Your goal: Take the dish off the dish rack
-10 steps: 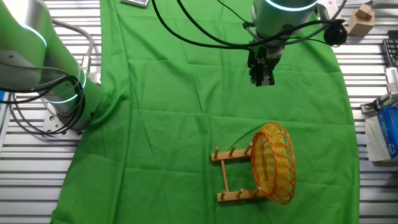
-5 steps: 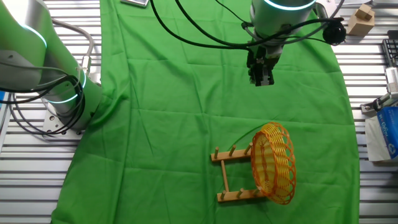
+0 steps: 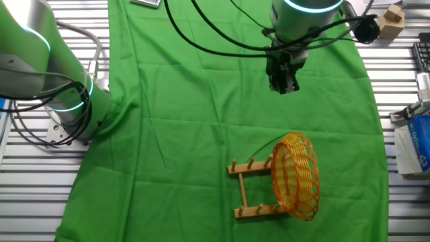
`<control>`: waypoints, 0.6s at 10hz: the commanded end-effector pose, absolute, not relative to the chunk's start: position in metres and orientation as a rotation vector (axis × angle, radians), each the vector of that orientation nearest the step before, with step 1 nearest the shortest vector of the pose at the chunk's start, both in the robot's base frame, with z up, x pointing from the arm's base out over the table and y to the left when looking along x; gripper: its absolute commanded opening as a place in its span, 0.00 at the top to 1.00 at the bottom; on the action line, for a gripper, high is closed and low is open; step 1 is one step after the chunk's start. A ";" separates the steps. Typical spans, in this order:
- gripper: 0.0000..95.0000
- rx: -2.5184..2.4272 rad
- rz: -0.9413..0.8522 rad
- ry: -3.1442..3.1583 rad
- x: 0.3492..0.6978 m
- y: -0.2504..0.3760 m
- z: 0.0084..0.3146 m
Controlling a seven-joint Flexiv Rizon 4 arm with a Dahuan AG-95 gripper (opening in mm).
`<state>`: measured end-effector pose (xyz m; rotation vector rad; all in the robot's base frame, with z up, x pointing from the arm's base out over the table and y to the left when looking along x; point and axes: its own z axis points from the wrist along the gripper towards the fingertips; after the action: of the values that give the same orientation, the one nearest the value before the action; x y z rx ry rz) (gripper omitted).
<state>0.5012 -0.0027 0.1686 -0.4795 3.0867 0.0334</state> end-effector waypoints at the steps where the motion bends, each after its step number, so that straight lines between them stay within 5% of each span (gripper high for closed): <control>1: 1.00 -0.695 0.043 3.076 0.513 -0.012 0.166; 6: 1.00 -0.939 0.078 3.028 0.550 -0.046 0.167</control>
<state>0.5436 -0.0419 0.1679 -0.9045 3.0342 0.0744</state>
